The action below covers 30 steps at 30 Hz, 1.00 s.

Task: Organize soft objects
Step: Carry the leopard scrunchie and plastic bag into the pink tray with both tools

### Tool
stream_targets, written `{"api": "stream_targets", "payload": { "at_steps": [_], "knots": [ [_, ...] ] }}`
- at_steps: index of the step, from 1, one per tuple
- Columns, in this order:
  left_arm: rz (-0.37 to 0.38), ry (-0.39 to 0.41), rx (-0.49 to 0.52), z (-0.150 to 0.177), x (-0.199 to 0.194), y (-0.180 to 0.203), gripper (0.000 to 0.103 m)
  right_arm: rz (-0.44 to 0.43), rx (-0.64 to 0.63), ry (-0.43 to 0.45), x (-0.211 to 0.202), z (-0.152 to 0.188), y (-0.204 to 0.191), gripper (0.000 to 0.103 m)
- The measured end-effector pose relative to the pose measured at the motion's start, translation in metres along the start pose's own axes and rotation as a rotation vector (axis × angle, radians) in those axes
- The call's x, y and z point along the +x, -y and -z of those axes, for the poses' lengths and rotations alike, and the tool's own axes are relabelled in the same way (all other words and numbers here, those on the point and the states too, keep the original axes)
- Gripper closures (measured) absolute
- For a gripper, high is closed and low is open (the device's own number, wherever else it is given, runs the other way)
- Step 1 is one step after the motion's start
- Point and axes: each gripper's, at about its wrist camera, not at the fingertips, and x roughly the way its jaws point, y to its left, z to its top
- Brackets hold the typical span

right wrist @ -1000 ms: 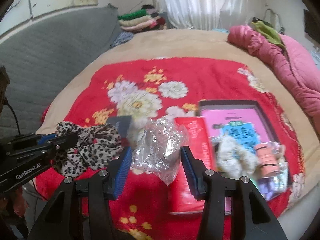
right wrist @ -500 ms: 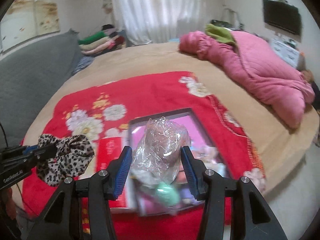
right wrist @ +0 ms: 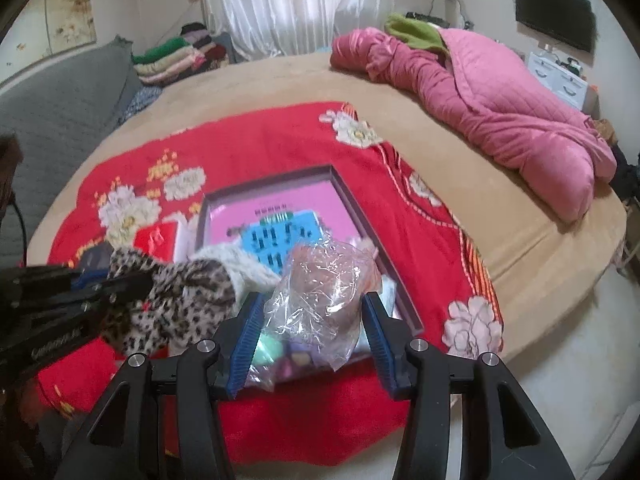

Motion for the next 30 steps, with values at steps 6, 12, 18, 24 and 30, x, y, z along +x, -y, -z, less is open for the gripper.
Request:
{"api": "stream_targets", "payload": {
  "at_steps": [6, 12, 18, 24, 30],
  "knots": [
    [-0.027, -0.017, -0.018, -0.006, 0.023, -0.005, 0.090, -0.033, -0.054, -0.068, 0.026, 0.012, -0.010, 0.051],
    [-0.047, -0.036, -0.017, -0.009, 0.039, -0.010, 0.090, -0.019, -0.083, -0.095, 0.049, 0.014, -0.016, 0.051],
    [-0.047, -0.042, -0.022, -0.010, 0.047, -0.014, 0.090, -0.014, -0.103, -0.069, 0.064, 0.005, -0.018, 0.051],
    [-0.022, -0.043, -0.049, -0.017, 0.053, -0.019, 0.090, -0.019, -0.164, -0.051, 0.077, -0.002, -0.024, 0.051],
    [-0.007, -0.048, -0.061, -0.017, 0.058, -0.020, 0.090, -0.046, -0.185, -0.049, 0.078, 0.002, -0.030, 0.051]
  ]
}}
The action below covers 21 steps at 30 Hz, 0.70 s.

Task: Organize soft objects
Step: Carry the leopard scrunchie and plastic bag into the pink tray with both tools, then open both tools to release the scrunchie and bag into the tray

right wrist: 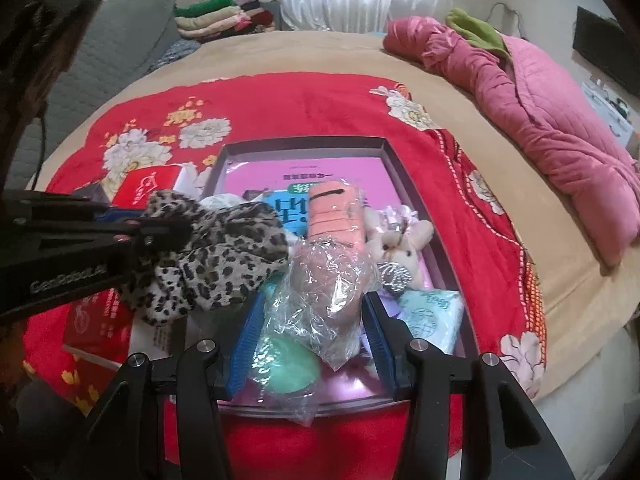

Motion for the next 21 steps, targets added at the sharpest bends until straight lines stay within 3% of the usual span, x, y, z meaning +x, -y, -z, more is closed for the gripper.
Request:
{"api": "stream_targets", "payload": {
  "at_steps": [21],
  "knots": [
    [0.012, 0.012, 0.004, 0.0041, -0.0024, 0.0022, 0.090, 0.042, 0.029, 0.032, 0.0048, -0.0041, -0.0003, 0.049]
  ]
}}
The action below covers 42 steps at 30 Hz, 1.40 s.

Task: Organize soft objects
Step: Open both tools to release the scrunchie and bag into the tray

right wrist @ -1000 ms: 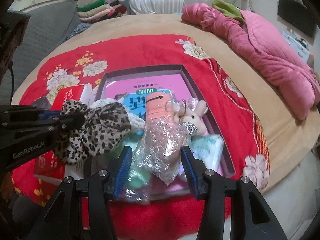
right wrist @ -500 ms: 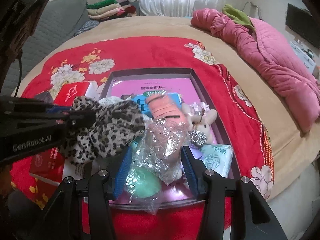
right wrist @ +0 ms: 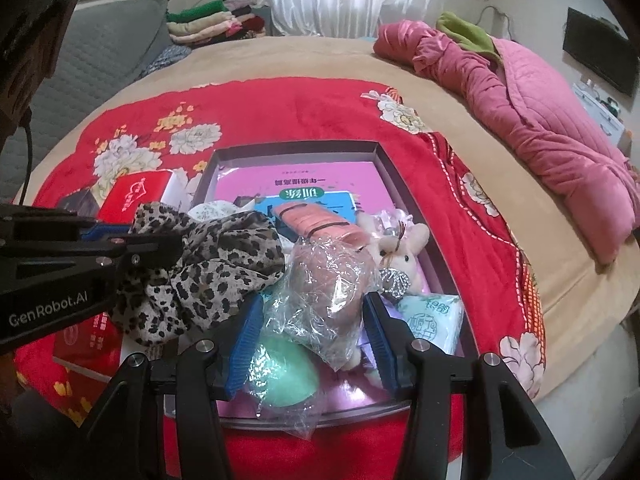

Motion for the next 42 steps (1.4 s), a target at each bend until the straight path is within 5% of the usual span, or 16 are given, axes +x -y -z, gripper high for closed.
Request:
{"api": "stream_targets", "payload": {
  "at_steps": [26, 42],
  "knots": [
    [0.000, -0.028, -0.060, -0.019, 0.024, -0.012, 0.090, -0.006, 0.018, -0.006, 0.000, 0.005, 0.009, 0.038],
    [0.003, -0.012, -0.013, -0.010, 0.018, -0.003, 0.085, -0.019, 0.028, 0.009, -0.011, 0.008, 0.012, 0.033]
  ]
}}
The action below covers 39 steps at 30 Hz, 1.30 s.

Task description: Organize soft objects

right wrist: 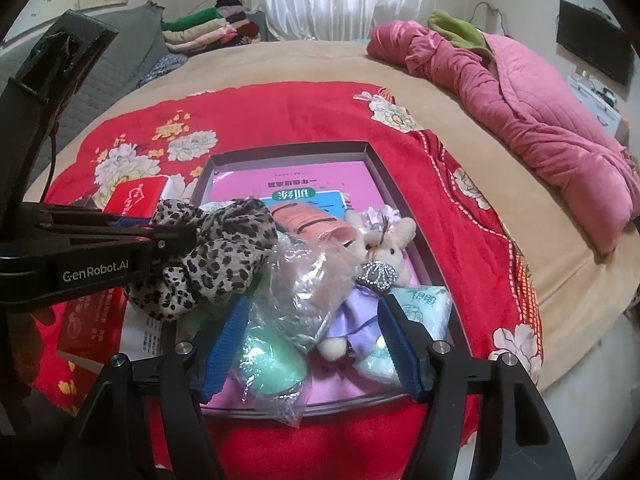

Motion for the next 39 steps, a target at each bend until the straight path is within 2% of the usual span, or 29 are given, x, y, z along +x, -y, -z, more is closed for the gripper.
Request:
{"api": "stream_targets", "payload": {
  "at_steps": [4, 8, 13, 15, 17, 22, 27, 39],
  "knots": [
    [0.004, -0.001, 0.001, 0.001, -0.001, -0.001, 0.084, 0.006, -0.004, -0.004, -0.001, -0.001, -0.002, 0.033],
    [0.010, -0.004, 0.007, 0.001, -0.001, 0.001, 0.077, 0.014, -0.002, -0.001, -0.005, -0.001, -0.003, 0.033],
    [0.022, 0.001, 0.010, 0.002, -0.003, 0.003, 0.075, 0.026, 0.019, 0.006, -0.011, -0.001, 0.003, 0.032],
    [0.026, 0.010, 0.009, 0.002, -0.005, 0.002, 0.065, 0.035, 0.028, 0.002, -0.012, 0.000, 0.006, 0.032],
    [0.029, 0.017, 0.012, 0.003, -0.006, 0.002, 0.060, 0.036, 0.033, 0.001, -0.012, 0.000, 0.007, 0.032],
    [0.025, 0.021, 0.018, 0.004, -0.007, 0.003, 0.059, 0.033, 0.042, 0.007, -0.014, -0.003, 0.008, 0.032],
    [0.057, 0.039, 0.002, 0.003, -0.010, 0.002, 0.047, 0.036, 0.044, 0.016, -0.016, -0.006, 0.010, 0.032],
    [0.036, 0.052, 0.037, 0.009, -0.016, 0.008, 0.043, 0.052, 0.070, 0.032, -0.021, -0.009, 0.016, 0.028]
  ]
}}
